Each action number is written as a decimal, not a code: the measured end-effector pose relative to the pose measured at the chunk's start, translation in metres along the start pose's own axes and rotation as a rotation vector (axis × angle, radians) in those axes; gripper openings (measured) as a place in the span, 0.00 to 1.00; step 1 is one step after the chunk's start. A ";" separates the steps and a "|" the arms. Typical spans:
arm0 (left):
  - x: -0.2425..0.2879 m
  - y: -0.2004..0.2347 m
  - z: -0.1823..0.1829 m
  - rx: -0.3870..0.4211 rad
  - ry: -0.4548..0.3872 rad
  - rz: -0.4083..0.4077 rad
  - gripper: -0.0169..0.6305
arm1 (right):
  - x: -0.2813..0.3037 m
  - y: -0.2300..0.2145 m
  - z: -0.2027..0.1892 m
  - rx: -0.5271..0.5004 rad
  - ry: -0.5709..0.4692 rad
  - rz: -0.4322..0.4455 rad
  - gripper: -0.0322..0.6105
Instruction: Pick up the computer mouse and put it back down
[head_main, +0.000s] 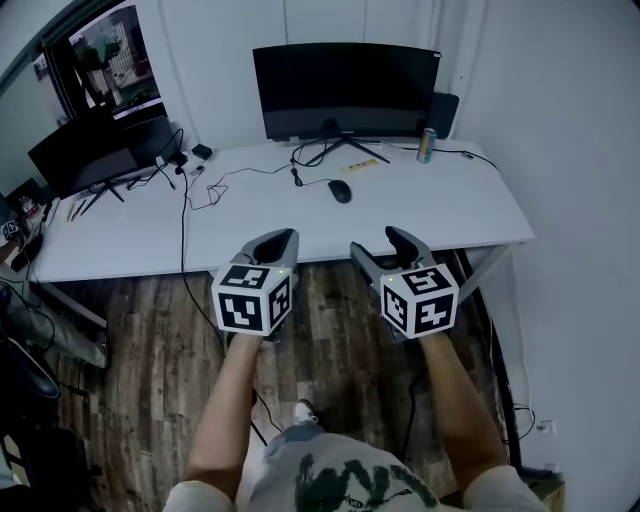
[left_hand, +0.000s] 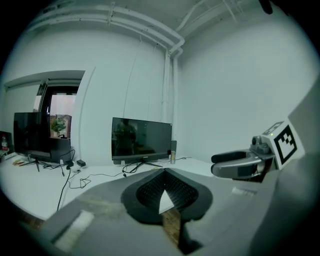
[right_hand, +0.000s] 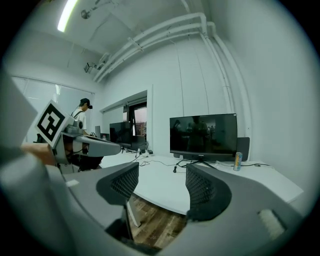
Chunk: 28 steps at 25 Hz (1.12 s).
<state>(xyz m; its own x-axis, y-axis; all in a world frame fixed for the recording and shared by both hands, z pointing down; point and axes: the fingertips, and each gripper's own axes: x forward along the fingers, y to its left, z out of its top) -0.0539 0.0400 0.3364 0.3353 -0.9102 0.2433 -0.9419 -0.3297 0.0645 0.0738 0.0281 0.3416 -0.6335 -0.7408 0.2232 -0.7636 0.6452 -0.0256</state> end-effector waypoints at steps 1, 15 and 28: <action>0.003 0.008 0.002 0.005 0.001 -0.001 0.03 | 0.007 0.001 0.002 0.000 0.002 -0.007 0.50; 0.029 0.095 0.025 0.098 -0.014 -0.023 0.03 | 0.072 0.011 0.033 0.053 -0.004 -0.089 0.64; 0.045 0.124 0.017 0.091 0.006 -0.049 0.03 | 0.106 0.012 0.036 0.073 0.014 -0.129 0.64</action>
<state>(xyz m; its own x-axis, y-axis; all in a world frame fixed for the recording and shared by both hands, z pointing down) -0.1551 -0.0458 0.3386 0.3806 -0.8910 0.2477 -0.9184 -0.3955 -0.0116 -0.0070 -0.0500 0.3299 -0.5285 -0.8136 0.2423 -0.8457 0.5295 -0.0664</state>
